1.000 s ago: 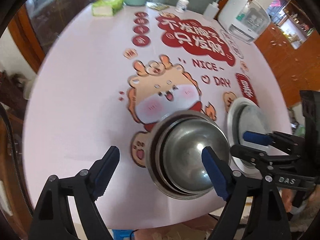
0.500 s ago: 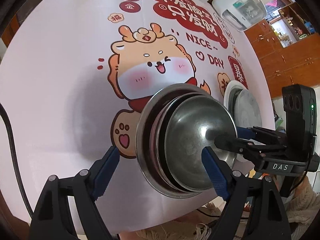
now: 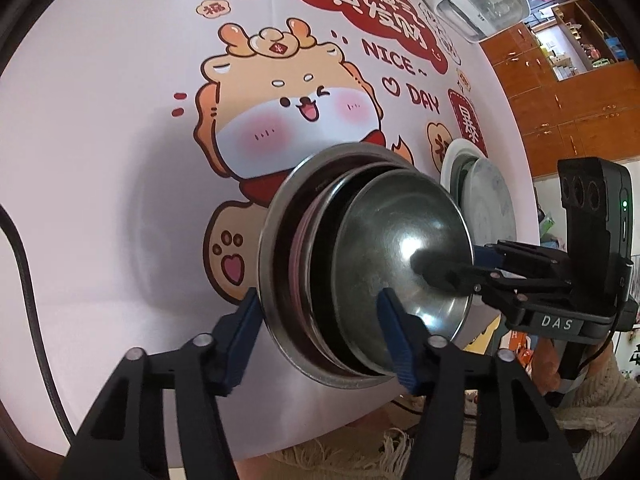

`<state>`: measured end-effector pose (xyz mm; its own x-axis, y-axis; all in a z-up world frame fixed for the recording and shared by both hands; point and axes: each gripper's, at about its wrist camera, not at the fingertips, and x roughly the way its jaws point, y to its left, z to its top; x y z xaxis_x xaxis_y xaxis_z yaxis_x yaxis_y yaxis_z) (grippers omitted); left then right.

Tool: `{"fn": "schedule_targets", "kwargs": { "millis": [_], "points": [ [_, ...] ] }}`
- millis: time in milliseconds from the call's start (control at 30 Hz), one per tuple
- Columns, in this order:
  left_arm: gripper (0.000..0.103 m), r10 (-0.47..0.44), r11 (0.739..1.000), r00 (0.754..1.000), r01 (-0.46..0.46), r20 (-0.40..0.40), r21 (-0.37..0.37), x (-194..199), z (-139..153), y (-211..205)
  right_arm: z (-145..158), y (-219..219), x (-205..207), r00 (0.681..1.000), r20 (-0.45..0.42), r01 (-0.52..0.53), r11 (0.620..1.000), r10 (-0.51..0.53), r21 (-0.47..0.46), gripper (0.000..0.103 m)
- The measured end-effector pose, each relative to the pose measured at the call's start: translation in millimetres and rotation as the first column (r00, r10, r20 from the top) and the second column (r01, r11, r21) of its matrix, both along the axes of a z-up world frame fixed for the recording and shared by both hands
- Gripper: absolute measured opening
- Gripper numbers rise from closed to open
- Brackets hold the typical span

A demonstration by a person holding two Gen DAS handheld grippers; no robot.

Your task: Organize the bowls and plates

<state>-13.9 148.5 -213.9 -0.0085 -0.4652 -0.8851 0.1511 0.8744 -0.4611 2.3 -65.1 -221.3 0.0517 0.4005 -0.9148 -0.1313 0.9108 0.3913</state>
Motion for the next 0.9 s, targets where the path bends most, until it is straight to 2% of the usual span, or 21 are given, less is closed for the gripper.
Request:
{"fn": "schedule_targets", "kwargs": {
  "millis": [67, 467, 700, 900],
  "points": [
    [0.048, -0.009, 1.0, 1.0, 0.009, -0.001, 0.022, -1, 0, -1, 0, -1, 0, 1.0, -0.002, 0.006, 1.0, -0.006, -0.01, 0.032],
    [0.045, 0.0, 0.997, 1.0, 0.001, -0.013, 0.079, -6, 9, -1, 7, 2, -3, 1.0, -0.021, 0.01, 0.998, -0.012, -0.058, 0.03],
    [0.045, -0.011, 0.996, 1.0, 0.008, 0.03, 0.09, -4, 42, -19, 32, -15, -8, 0.999, 0.016, 0.043, 0.996, -0.042, -0.077, 0.028],
    [0.044, -0.065, 0.994, 0.994, 0.057, 0.092, 0.096, 0, 77, -65, 56, -57, -20, 0.993, 0.043, 0.117, 0.989, -0.113, -0.091, 0.027]
  ]
}}
